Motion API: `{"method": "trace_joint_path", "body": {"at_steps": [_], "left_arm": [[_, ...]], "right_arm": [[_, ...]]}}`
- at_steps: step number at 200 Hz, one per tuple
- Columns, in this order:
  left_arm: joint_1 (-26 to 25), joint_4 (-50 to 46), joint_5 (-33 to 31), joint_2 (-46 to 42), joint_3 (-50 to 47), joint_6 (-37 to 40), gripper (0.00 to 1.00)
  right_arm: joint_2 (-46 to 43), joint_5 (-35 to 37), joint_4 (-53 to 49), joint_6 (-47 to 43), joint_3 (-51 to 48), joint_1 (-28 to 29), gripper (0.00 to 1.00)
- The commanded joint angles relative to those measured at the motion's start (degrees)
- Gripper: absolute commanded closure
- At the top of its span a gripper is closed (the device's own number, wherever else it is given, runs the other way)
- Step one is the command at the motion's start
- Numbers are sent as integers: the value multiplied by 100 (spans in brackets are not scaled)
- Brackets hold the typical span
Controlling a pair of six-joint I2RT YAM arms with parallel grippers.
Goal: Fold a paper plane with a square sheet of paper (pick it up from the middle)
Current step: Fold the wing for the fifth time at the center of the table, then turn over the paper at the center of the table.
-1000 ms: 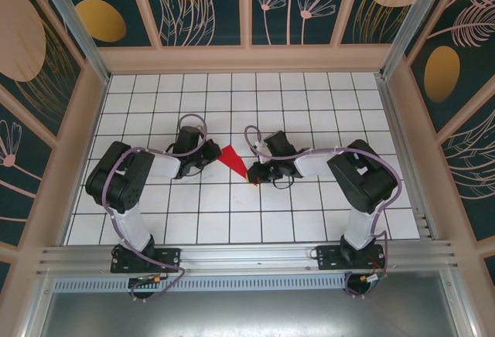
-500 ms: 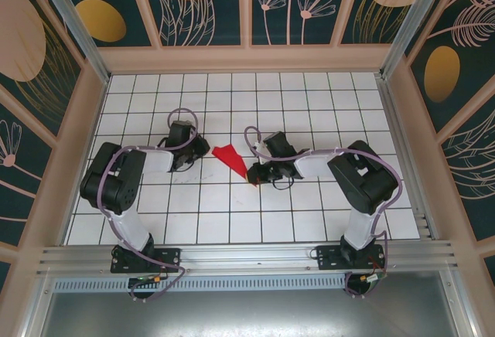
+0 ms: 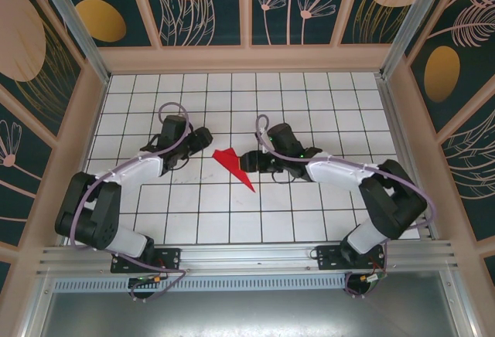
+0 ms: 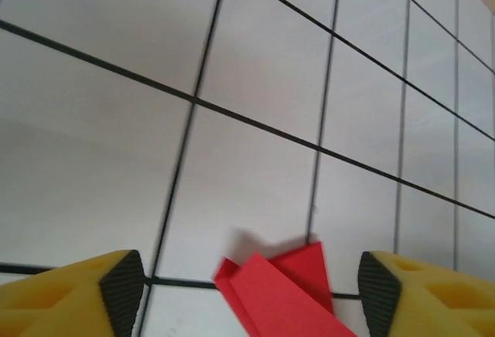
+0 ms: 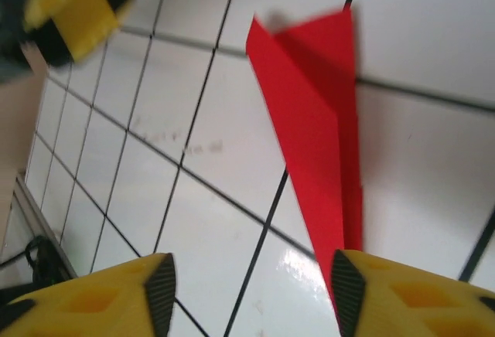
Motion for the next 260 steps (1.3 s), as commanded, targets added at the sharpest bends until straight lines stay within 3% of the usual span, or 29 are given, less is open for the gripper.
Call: {"method": "trace_joint_path", "body": {"at_steps": [1, 37, 60, 98, 148, 185, 260], "left_arm": [[-397, -322, -256, -109, 80, -206, 15], [-1156, -698, -771, 265, 509, -519, 5], [-1707, -1214, -1454, 647, 937, -782, 5], [-2155, -2038, -1819, 1654, 1881, -882, 11], [-2330, -2729, -2144, 2098, 2256, -981, 20], [-2322, -2623, -1869, 1935, 2079, -1065, 34], [-2325, -2291, -1725, 1399, 1644, -1457, 53]], "right_arm": [[-173, 765, 94, 383, -168, -251, 35], [-279, 1376, 7, 672, -476, -584, 23], [-333, 1666, -13, 857, -674, -733, 19], [-402, 1847, -14, 1036, -870, -826, 18], [-392, 1921, -131, 1067, -868, -868, 18], [-282, 1597, -99, 1040, -731, -862, 18], [-113, 1402, -175, 1041, -514, -851, 19]]}}
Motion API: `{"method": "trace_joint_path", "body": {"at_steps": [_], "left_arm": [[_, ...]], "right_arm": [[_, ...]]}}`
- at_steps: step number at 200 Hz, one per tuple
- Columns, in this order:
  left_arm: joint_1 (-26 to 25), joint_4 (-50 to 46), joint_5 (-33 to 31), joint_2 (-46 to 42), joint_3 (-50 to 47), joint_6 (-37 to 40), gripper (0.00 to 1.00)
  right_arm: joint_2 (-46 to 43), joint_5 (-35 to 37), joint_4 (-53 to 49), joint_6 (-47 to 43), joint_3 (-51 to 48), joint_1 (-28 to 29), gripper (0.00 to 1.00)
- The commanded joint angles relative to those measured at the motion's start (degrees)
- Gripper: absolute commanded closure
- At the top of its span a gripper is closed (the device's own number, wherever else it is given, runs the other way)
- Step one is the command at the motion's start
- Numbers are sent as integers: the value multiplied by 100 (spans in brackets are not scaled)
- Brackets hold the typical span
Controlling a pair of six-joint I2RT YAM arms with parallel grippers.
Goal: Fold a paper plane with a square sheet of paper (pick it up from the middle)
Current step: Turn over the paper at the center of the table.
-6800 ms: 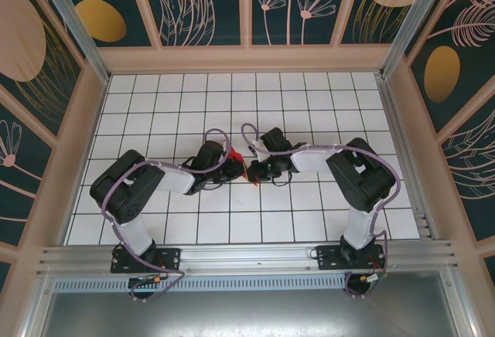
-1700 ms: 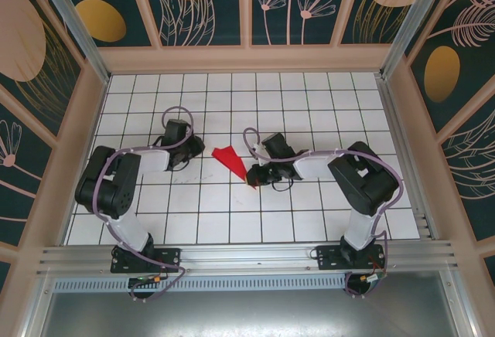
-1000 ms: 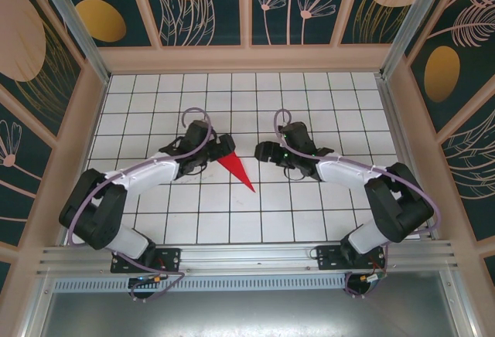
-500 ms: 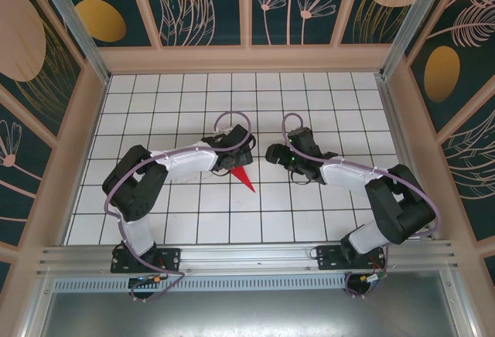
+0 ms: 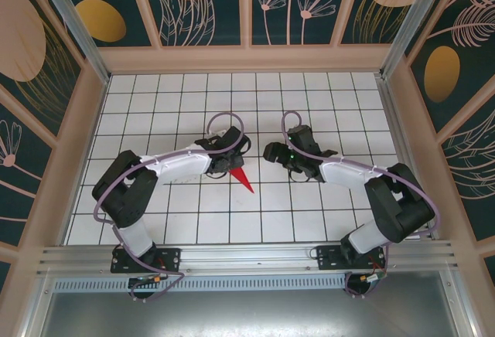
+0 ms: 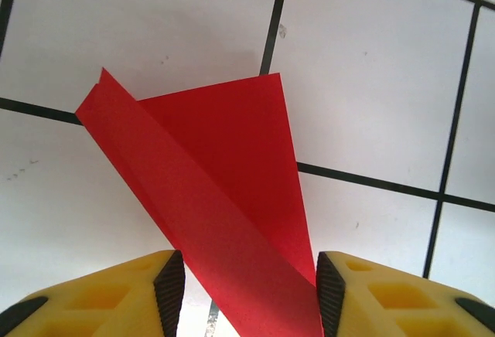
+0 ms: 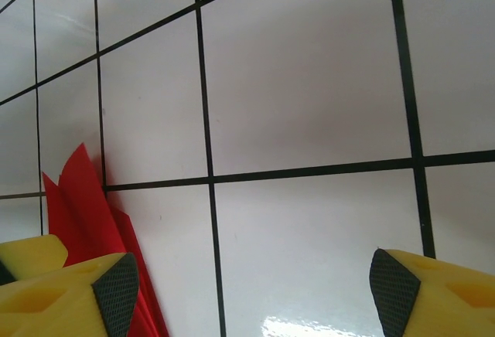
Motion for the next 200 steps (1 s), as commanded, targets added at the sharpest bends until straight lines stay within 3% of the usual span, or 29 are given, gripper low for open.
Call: {"method": "trace_joint_path", "body": {"at_steps": [1, 34, 85, 200], "left_arm": [[-24, 89, 92, -163, -161, -187, 53], [-19, 248, 270, -161, -333, -237, 64], [-22, 269, 282, -357, -489, -307, 68], [-19, 706, 892, -410, -918, -147, 57]], "right_arm": [[75, -73, -117, 70, 145, -14, 19], [86, -73, -136, 86, 154, -15, 20], [134, -91, -143, 101, 172, -6, 20], [218, -65, -172, 119, 207, 29, 22]]}}
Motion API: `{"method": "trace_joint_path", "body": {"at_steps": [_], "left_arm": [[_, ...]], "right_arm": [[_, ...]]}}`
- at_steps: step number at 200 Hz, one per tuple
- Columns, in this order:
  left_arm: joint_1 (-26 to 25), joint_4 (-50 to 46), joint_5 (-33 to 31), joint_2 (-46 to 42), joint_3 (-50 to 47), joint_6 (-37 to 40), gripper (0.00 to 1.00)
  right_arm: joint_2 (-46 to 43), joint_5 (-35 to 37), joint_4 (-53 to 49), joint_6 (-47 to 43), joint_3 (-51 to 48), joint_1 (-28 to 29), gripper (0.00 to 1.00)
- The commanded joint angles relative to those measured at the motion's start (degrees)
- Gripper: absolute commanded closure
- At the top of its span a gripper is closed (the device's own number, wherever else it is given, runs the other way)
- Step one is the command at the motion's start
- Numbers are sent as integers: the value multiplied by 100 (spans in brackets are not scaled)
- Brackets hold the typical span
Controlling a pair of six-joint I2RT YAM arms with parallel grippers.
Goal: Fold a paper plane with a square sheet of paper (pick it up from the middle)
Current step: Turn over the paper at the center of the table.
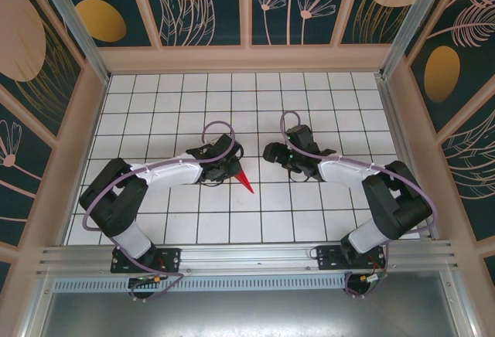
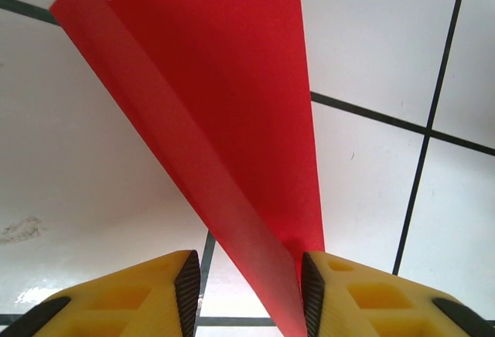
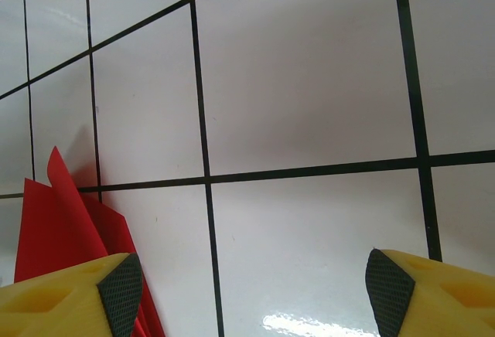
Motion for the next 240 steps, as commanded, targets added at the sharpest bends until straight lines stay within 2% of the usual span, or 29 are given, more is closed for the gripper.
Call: {"method": "trace_joint_path", "body": {"at_steps": [1, 52, 78, 108, 170, 188, 240], "left_arm": [[-19, 76, 125, 117, -62, 139, 58], [-25, 75, -215, -157, -133, -176, 71], [-24, 287, -300, -333, -291, -369, 88], [-20, 341, -518, -619, -327, -371, 100], [-20, 2101, 382, -1255, -421, 454, 100], [-20, 2686, 735, -1084, -485, 565, 100], [-23, 3649, 1116, -206, -679, 584, 100]], "right_arm": [[83, -25, -161, 97, 146, 29, 22], [84, -7, -186, 94, 178, 29, 22], [78, -1, -217, 94, 208, 40, 22], [-76, 88, -276, 101, 216, 38, 23], [-980, 426, -260, 113, 91, -25, 23], [-1244, 270, -24, 105, -57, -31, 24], [-1456, -98, 274, -17, -326, -30, 34]]}}
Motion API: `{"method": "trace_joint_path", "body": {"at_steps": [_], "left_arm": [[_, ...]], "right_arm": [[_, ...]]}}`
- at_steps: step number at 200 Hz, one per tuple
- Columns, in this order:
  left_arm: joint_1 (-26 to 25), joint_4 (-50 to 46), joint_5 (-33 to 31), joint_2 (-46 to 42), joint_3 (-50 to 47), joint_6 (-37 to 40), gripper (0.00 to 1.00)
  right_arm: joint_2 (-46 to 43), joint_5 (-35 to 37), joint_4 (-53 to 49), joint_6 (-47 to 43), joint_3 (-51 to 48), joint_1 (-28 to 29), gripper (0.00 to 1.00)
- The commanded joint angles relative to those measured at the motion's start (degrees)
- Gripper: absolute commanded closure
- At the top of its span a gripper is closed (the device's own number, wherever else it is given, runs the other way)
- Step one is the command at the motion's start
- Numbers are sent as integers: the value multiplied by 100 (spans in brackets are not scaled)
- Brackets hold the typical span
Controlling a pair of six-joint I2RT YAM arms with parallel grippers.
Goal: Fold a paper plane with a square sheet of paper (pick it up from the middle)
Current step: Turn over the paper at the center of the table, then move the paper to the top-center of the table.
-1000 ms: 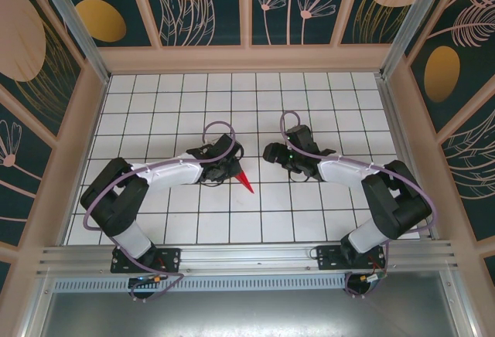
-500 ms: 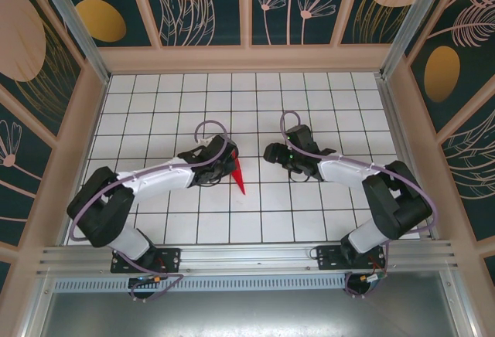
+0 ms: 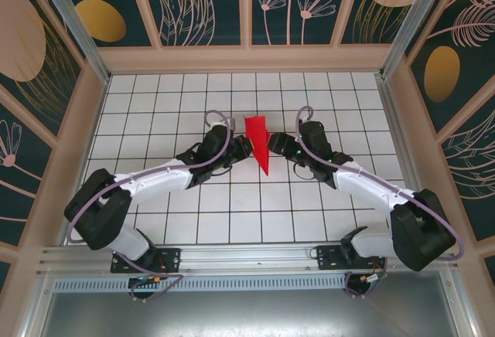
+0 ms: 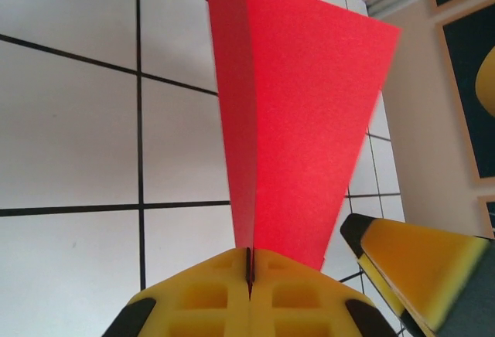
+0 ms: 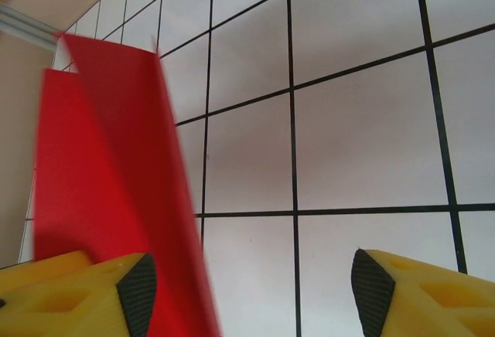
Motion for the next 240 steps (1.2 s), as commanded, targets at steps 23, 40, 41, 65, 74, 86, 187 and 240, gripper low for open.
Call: {"method": "trace_joint_path", "body": {"at_steps": [23, 40, 41, 65, 74, 86, 187, 240], "left_arm": [[-21, 982, 494, 765, -354, 118, 100], [-16, 1195, 614, 904, -489, 59, 100], [-17, 1213, 616, 901, -498, 59, 100], [-13, 1347, 622, 1171, -687, -51, 100], [-18, 1271, 571, 1196, -724, -88, 100], [-14, 1206, 514, 1211, -791, -158, 100], [-18, 1199, 544, 1279, -852, -242, 100], [-12, 1188, 572, 1308, -850, -260, 100]], "right_arm": [[149, -571, 281, -173, -157, -30, 46], [392, -774, 348, -255, -131, -29, 56], [407, -797, 352, -262, -130, -30, 56], [866, -972, 273, -371, 60, 20, 69], [1053, -969, 200, -397, 160, 68, 71], [1271, -1058, 172, -456, 285, 131, 73], [1424, -1082, 58, -798, 682, 535, 73], [1873, -779, -272, -785, 914, 645, 72]]}}
